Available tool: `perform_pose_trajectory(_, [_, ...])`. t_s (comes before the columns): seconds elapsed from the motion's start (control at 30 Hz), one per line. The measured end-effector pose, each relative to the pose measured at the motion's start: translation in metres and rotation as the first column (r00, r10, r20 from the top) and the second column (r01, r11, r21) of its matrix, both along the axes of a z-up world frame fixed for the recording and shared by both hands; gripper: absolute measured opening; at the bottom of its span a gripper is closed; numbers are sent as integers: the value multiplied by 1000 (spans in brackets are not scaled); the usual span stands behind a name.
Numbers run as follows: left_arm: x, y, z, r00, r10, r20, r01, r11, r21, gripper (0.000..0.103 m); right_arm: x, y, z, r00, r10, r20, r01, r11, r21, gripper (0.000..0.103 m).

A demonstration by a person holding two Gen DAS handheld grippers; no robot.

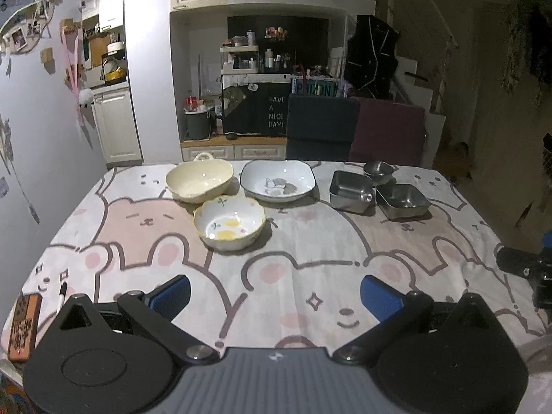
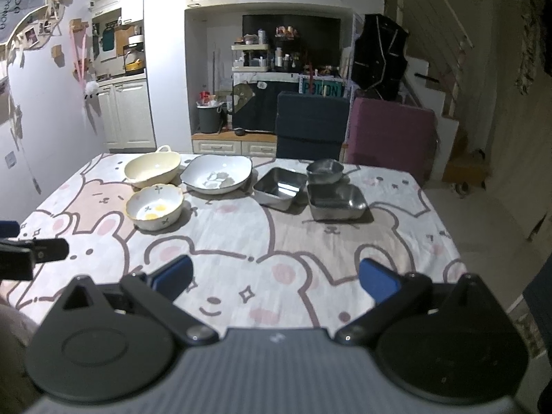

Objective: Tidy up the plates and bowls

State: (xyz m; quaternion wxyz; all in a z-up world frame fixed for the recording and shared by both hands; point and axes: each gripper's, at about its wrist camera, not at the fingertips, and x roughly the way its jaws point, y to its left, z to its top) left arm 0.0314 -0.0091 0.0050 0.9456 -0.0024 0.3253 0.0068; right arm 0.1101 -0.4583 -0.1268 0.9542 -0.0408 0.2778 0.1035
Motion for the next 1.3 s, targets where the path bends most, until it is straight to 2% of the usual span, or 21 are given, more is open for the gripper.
perform_pose_trajectory(0.37, [73,6,7,1000,-12,23,11,1000,25,103,65,5,10,999,39,26,-39,999,-3,103])
perform_pose_trajectory(0.67, [144,17,-4,1000,-11,20,10,1000,24,103,137,18,6,998,58,2,-58,998,-1,103])
perform_pose_trajectory(0.83, [186,27,-17,999,-3,32,3,1000,2,103,175,29,-4,997,75,6,-75,997,-3,103])
perform_pose_trajectory(1.13, [269,49,-48,1000,-5,-9,5,1000,-26,103,256,50,-27,994,101,-35,-100,995,29,103])
perform_pose_trajectory(1.3, [309,58,-72,999,-42,-25,41,998,-54,103,304,61,-44,989,129,-72,-126,991,49,103])
